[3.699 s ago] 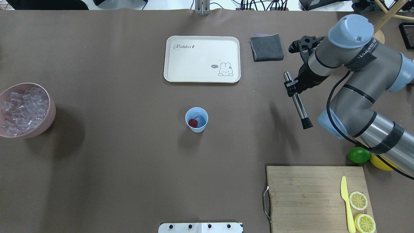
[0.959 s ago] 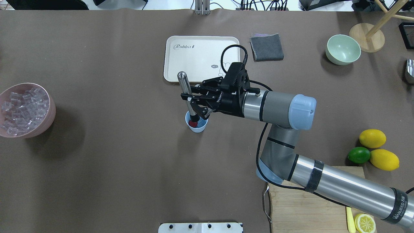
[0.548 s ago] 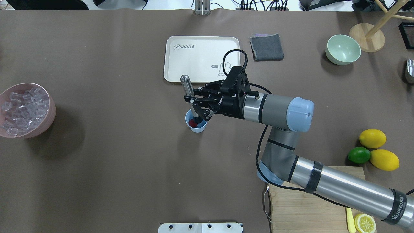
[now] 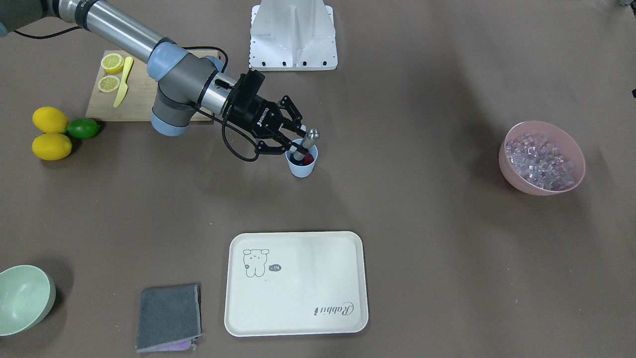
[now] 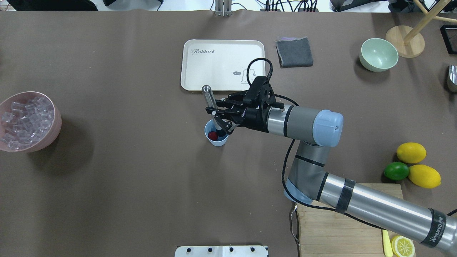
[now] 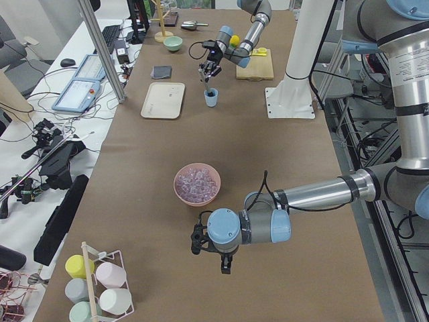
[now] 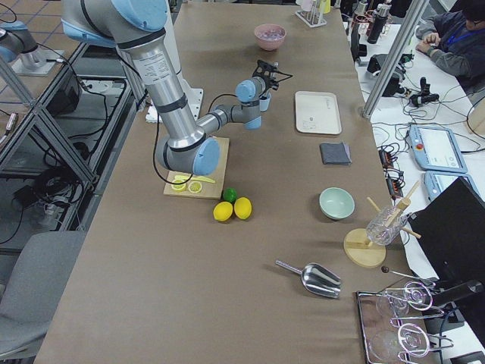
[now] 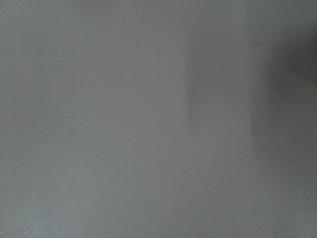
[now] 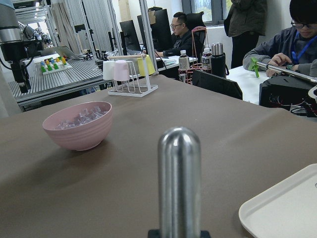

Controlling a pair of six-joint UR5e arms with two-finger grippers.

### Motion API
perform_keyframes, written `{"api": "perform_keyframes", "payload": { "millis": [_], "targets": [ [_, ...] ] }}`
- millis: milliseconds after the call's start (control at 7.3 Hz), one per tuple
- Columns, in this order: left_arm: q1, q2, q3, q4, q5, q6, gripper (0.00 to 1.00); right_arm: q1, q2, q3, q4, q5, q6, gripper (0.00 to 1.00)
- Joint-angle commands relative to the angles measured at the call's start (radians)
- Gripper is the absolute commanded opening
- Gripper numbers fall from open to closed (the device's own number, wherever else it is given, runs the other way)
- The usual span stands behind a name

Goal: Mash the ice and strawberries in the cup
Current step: 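Press the muddler down into the cup with the right gripper, mashing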

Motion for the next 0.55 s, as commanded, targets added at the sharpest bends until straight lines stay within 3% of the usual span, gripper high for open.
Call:
{"api": "perform_keyframes", "payload": {
  "millis": [0, 411],
  "targets": [
    [0.0, 0.0, 0.0, 0.0, 0.0, 0.001, 0.98, -0.001, 0.01, 0.053, -0.004, -0.002, 0.017, 0.0],
    [0.0, 0.0, 0.0, 0.0, 0.0, 0.003, 0.98, 0.008, 0.008, 0.092, -0.002, -0.002, 0.045, 0.0]
  ]
}}
